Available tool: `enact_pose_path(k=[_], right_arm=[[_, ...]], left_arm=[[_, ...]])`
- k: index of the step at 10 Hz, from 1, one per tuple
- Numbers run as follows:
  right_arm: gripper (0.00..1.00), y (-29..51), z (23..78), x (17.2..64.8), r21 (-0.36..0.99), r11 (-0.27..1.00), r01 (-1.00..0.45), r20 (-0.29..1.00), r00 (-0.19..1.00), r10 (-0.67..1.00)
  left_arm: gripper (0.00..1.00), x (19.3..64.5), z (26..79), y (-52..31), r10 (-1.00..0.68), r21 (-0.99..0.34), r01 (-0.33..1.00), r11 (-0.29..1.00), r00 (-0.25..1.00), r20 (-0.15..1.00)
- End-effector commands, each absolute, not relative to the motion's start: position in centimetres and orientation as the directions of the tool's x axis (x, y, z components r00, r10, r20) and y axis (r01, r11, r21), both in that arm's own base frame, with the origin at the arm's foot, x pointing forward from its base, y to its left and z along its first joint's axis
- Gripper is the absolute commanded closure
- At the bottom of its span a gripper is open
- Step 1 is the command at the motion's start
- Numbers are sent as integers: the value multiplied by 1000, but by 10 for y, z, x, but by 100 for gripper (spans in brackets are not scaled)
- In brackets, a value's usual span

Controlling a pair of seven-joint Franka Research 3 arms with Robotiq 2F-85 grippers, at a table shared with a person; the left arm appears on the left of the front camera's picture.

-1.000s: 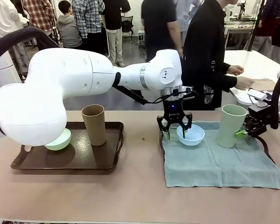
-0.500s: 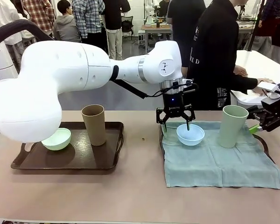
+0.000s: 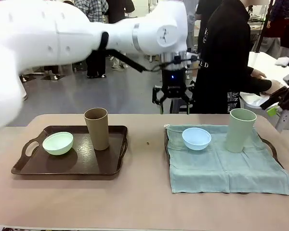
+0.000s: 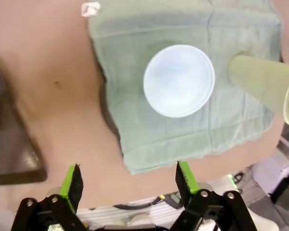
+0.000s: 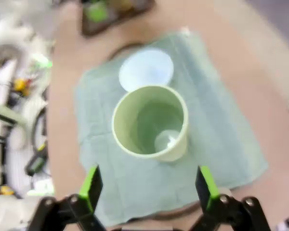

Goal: Set up a tray with a mat and arrange the tableware.
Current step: Place the Picnic Bowl and Reusable plastic cup back onto the Handle tray in front of the human's position.

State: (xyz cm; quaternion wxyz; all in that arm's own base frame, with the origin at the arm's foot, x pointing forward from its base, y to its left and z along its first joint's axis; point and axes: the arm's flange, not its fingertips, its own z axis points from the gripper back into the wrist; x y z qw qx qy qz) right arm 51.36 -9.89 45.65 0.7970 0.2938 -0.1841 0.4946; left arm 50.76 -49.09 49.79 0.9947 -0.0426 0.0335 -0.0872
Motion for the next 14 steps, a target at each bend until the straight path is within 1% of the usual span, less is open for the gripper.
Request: enact_pose_path(k=[1, 2, 3, 4, 6, 7, 8, 9, 14], right_arm=[[0, -70, 484, 507, 338, 528, -779, 372, 626, 685], [0, -62, 502, 506, 321, 636, -702, 281, 712, 644], [0, -54, 523, 499, 290, 719, -632, 151, 772, 618], [0, -42, 550, 490, 238, 780, -578, 79, 812, 578], [0, -11, 586, 471, 79, 843, -532, -16, 845, 534], [0, 6, 593, 464, 36, 841, -540, -19, 841, 541], [0, 14, 587, 464, 109, 765, -634, 34, 772, 635], [0, -10, 590, 466, 59, 846, -530, 26, 848, 530], [0, -10, 590, 466, 59, 846, -530, 26, 848, 530]], left_arm=[[0, 476, 517, -465, -182, -22, 183, 983, 983, 14], [0, 463, 536, -460, -186, -1, 186, 983, 982, 40], [0, 450, 554, -455, -179, 42, 177, 983, 982, 64], [0, 439, 574, -451, -169, 107, 158, 982, 981, 98], [0, 417, 609, -442, -136, 159, 113, 981, 980, 143], [0, 403, 628, -435, -115, 155, 88, 984, 977, 181], [0, 393, 638, -427, -64, 134, 33, 990, 970, 234], [0, 417, 621, -441, -157, 125, 140, 982, 977, 144], [0, 417, 621, -441, -157, 125, 140, 982, 977, 144]])
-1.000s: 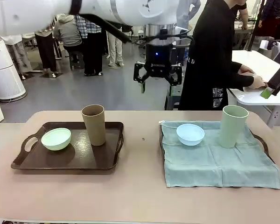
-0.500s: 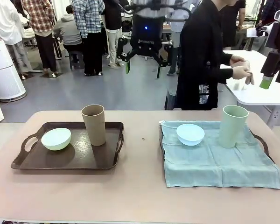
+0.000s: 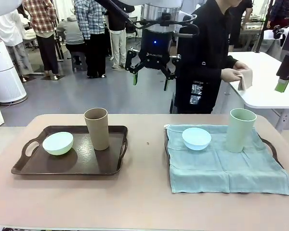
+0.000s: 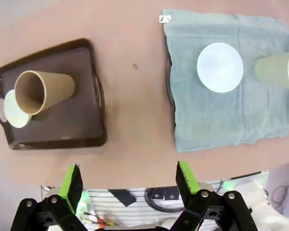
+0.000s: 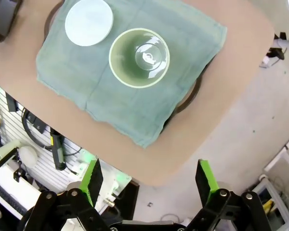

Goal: Set up a tray with a mat and arrange the tableware.
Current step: Pick up the Picnic Bowl and Reusable plastic cup from the Handle tray in front of the human's position and hold them in the air.

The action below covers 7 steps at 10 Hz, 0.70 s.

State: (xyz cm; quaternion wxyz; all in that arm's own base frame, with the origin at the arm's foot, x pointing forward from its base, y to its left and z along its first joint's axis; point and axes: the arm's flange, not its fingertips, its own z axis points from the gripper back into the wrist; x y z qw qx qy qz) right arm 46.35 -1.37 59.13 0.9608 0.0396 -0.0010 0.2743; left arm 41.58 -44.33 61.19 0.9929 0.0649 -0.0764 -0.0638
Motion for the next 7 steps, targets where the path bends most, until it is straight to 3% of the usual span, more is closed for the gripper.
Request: enact_pose_path(k=[1, 7], right_arm=[[0, -10, 590, 466, 59, 846, -530, 26, 848, 530], [0, -10, 590, 466, 59, 846, -530, 26, 848, 530]], left_arm=[[0, 417, 621, -441, -157, 125, 140, 982, 977, 144], [0, 417, 621, -441, -157, 125, 140, 982, 977, 144]])
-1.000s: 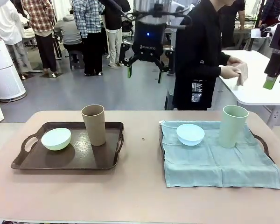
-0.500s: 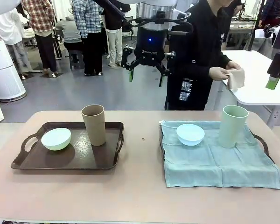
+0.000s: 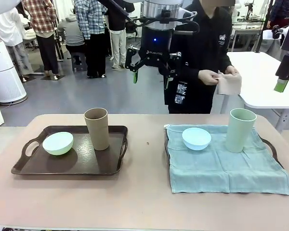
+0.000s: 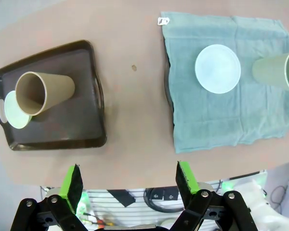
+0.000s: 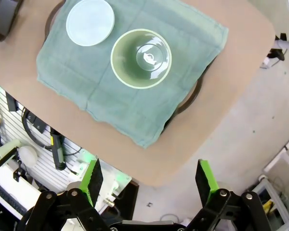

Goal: Set up a tray with a mat and arrange the tableware.
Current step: Pick up the Picnic Bowl and Reusable plastic cup from the Handle tray in front of the human's position and hold them in the air.

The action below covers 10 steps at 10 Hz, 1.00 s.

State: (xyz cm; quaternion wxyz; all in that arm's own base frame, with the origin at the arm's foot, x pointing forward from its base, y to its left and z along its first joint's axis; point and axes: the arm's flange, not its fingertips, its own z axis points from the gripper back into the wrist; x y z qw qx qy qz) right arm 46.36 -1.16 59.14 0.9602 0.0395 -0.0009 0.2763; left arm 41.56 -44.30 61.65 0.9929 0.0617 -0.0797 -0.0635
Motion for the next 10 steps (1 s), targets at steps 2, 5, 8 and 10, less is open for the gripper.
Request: enact_pose_path(k=[2, 5, 8, 10], right_arm=[[0, -10, 590, 466, 59, 846, -530, 26, 848, 530], [0, -12, 591, 464, 75, 844, -531, 24, 847, 531], [0, -13, 592, 474, 335, 876, -347, -7, 929, 370], [0, -21, 577, 463, 597, 788, -147, -82, 967, 243]], left_arm=[[0, 417, 621, -441, -157, 125, 140, 982, 977, 144], [0, 422, 627, -380, -143, -35, 147, 988, 985, 97], [0, 409, 647, -270, -140, -83, 146, 986, 988, 67], [0, 390, 653, -200, -82, -184, 99, 978, 992, 94]])
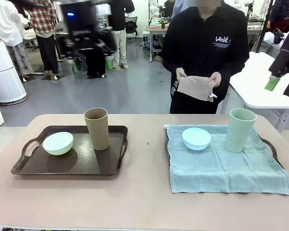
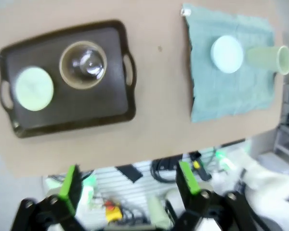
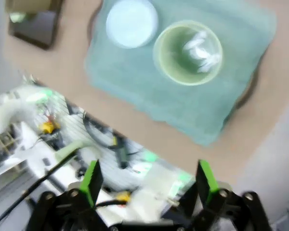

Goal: Set up a tray with a mat and arrange the tableware.
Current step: Pick up the Picnic Bowl and Reusable plastic cup from the Handle tray in front of the human's position and hold them in the air.

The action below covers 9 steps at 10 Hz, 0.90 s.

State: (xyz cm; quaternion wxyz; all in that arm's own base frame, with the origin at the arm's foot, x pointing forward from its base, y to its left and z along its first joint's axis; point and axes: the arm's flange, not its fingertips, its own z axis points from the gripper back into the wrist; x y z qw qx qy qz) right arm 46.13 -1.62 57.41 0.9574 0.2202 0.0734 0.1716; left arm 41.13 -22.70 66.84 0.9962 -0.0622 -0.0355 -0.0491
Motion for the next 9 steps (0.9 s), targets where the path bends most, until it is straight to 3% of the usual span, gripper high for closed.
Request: enact_pose_path(k=[1, 2, 3, 4, 6, 7, 8, 9], right_arm=[[0, -29, 569, 452, 726, 681, -99, -94, 966, 241], [0, -35, 559, 435, 783, 615, -96, -79, 965, 251], [0, -35, 556, 421, 699, 704, -122, -87, 963, 254], [0, -28, 563, 448, 695, 700, -165, -100, 942, 321], [0, -28, 563, 448, 695, 700, -165, -100, 942, 321], [0, -35, 561, 438, 723, 676, -139, -100, 948, 302], [0, -36, 556, 439, 865, 492, -102, -71, 945, 320], [0, -50, 540, 436, 917, 396, -53, -75, 950, 303]], left_arm=[[0, 374, 656, -166, -71, -259, 108, 960, 987, 147], [0, 351, 654, -129, -104, -407, 206, 890, 960, 259], [0, 333, 649, -100, -80, -467, 233, 853, 943, 324], [0, 382, 675, -156, -62, -269, 104, 957, 986, 157], [0, 382, 675, -156, -62, -269, 104, 957, 986, 157], [0, 356, 669, -126, -54, -350, 133, 927, 973, 226], [0, 376, 677, -107, -26, -534, 141, 834, 976, 217], [0, 389, 671, -67, 45, -668, 98, 738, 980, 193]])
